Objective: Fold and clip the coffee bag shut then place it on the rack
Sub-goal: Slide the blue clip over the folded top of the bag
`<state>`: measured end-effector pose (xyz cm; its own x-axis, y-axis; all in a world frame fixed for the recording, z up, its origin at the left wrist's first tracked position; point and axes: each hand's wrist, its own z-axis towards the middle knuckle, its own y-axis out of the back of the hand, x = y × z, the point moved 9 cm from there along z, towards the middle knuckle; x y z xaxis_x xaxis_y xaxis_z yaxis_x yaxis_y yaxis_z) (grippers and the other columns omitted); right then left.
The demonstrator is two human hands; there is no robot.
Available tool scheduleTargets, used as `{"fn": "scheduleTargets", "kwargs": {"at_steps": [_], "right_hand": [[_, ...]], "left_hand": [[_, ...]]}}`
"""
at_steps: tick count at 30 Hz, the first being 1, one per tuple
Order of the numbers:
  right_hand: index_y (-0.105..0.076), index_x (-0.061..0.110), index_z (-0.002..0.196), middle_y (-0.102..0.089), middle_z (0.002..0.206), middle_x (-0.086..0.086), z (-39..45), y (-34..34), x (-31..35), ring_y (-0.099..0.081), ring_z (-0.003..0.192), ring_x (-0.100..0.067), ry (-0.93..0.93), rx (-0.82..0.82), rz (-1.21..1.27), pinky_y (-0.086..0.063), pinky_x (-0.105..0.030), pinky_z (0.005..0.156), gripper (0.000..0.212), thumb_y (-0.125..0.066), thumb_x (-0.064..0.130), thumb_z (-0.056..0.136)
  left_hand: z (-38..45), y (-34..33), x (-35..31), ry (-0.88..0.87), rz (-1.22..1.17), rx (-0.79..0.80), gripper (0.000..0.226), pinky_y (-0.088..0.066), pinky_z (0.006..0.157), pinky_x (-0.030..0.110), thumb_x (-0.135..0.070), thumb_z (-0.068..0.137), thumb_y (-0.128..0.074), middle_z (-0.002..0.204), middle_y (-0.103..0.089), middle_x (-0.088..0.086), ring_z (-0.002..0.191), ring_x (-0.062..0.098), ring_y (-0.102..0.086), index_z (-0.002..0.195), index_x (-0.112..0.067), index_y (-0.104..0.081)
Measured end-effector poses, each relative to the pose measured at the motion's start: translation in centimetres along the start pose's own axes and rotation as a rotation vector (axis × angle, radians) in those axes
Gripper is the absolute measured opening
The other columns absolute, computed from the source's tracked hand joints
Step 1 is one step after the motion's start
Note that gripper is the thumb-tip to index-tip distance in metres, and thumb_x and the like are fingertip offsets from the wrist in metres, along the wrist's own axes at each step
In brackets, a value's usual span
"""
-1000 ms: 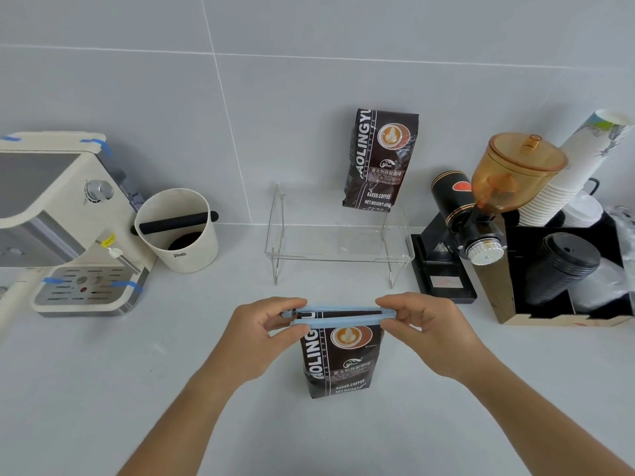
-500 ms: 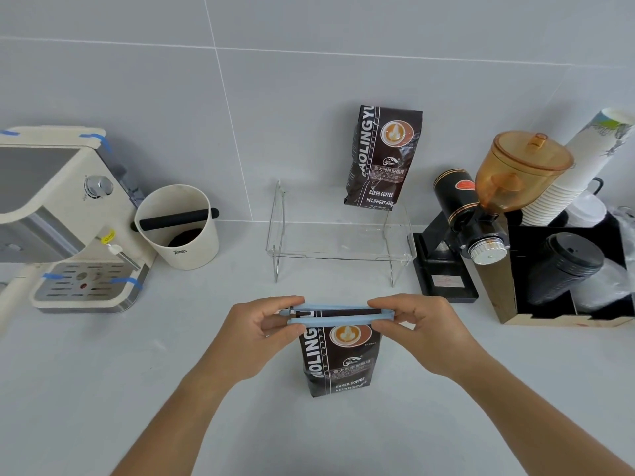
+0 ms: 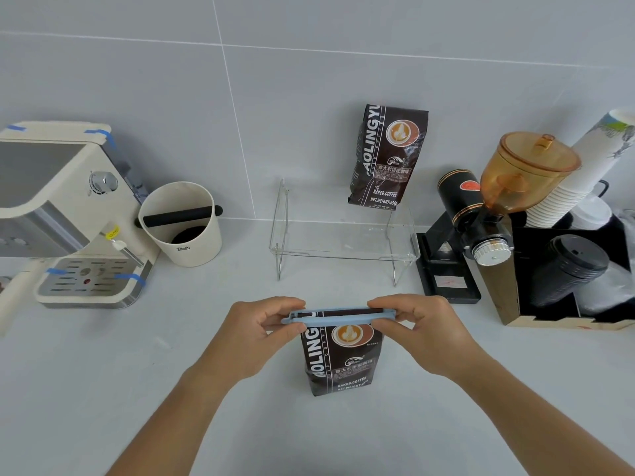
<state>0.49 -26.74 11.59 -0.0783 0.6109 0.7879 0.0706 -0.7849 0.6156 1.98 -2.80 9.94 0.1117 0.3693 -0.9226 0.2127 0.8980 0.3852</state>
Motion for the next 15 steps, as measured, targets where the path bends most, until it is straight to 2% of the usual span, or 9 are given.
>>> {"fn": "scheduleTargets", "kwargs": {"at_steps": [4, 6, 9, 12, 15], "right_hand": [[-0.073, 0.029, 0.104, -0.066, 0.090, 0.026, -0.1, 0.1, 0.2, -0.060, 0.091, 0.006, 0.006, -0.024, -0.006, -0.050, -0.006, 0.061, 0.026, -0.074, 0.020, 0.080], [-0.072, 0.028, 0.107, -0.066, 0.091, 0.022, -0.1, 0.1, 0.5, -0.060, 0.092, 0.005, 0.017, -0.013, -0.023, -0.049, -0.006, 0.060, 0.028, -0.074, 0.021, 0.079], [-0.072, 0.026, 0.109, -0.062, 0.087, 0.027, 0.1, 0.1, 1.1, -0.057, 0.094, 0.006, 0.053, -0.002, -0.067, -0.046, -0.002, 0.065, 0.031, -0.075, 0.022, 0.078], [-0.073, 0.024, 0.106, -0.063, 0.085, 0.025, 0.2, 0.1, 1.6, -0.056, 0.094, 0.004, 0.078, 0.002, -0.103, -0.046, -0.004, 0.066, 0.029, -0.076, 0.024, 0.078], [-0.074, 0.022, 0.103, -0.061, 0.082, 0.029, 0.1, 0.1, 1.7, -0.055, 0.093, 0.005, 0.076, -0.009, -0.104, -0.045, -0.002, 0.066, 0.025, -0.076, 0.023, 0.078]], "left_hand": [[-0.1, -0.2, -0.6, -0.032, 0.099, 0.073, 0.039, -0.049, 0.090, 0.011, -0.013, 0.082, -0.072, 0.102, -0.065, -0.041, 0.097, -0.007, -0.067, 0.104, -0.045, -0.065], [-0.1, -0.1, -0.6, -0.041, 0.151, 0.090, 0.035, -0.046, 0.089, 0.006, -0.014, 0.082, -0.072, 0.094, -0.061, -0.050, 0.097, -0.011, -0.065, 0.109, -0.036, -0.067], [0.0, 0.0, -0.9, -0.062, 0.212, 0.080, 0.031, -0.044, 0.084, 0.001, -0.016, 0.081, -0.073, 0.087, -0.058, -0.054, 0.096, -0.015, -0.063, 0.110, -0.027, -0.071], [-0.1, 0.1, -1.3, -0.063, 0.223, 0.058, 0.028, -0.045, 0.082, 0.002, -0.017, 0.080, -0.074, 0.086, -0.063, -0.048, 0.093, -0.014, -0.064, 0.105, -0.030, -0.071], [-0.4, 0.1, -1.3, -0.019, 0.182, 0.051, 0.034, -0.053, 0.080, 0.014, -0.018, 0.081, -0.073, 0.094, -0.071, -0.026, 0.092, -0.011, -0.066, 0.092, -0.048, -0.060]]}}
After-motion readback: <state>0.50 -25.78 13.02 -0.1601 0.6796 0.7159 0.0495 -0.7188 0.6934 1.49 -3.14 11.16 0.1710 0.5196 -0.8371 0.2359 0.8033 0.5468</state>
